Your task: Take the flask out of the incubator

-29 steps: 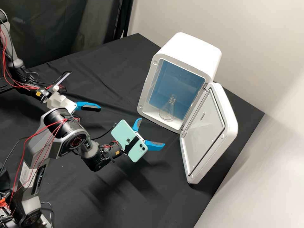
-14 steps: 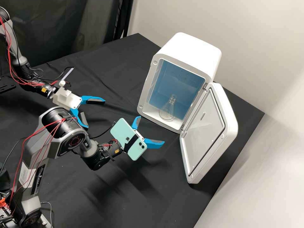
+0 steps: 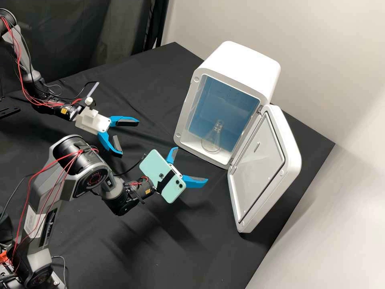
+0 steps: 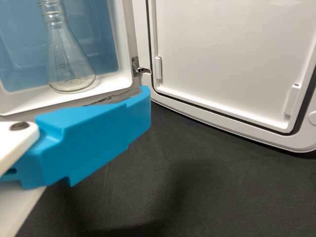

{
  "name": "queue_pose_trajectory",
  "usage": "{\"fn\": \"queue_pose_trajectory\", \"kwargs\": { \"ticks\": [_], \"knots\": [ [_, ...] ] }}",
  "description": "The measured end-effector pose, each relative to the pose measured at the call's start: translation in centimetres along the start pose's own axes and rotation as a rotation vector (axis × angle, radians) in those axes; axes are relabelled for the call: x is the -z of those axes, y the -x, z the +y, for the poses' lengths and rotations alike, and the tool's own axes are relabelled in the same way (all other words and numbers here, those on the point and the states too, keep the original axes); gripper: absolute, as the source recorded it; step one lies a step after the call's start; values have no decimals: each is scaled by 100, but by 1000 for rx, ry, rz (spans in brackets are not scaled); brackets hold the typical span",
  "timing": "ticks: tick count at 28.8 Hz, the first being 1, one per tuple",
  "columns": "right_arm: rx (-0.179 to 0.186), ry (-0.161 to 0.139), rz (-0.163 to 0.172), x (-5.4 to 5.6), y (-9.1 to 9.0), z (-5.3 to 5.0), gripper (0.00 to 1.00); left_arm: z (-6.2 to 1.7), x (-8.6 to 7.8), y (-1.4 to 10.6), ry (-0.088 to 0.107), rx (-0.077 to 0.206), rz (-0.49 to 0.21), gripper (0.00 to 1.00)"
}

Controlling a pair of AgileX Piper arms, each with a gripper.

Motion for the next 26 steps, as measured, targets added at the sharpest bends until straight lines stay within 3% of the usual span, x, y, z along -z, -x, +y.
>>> {"fn": "queue_pose_trajectory", "kwargs": {
  "ticks": [5,13,20,26],
  "knots": [
    [1,2,15,36,-21,-5,100,-8,5,-1,0,6,2,100],
    [-10,15,84,212,-179,-18,100,-2,42,2,2,4,13,100],
    [-21,29,109,281,-300,-11,100,4,73,4,4,2,22,100],
    [-12,29,102,274,-421,-35,100,4,73,4,4,2,22,100]
  ]
}}
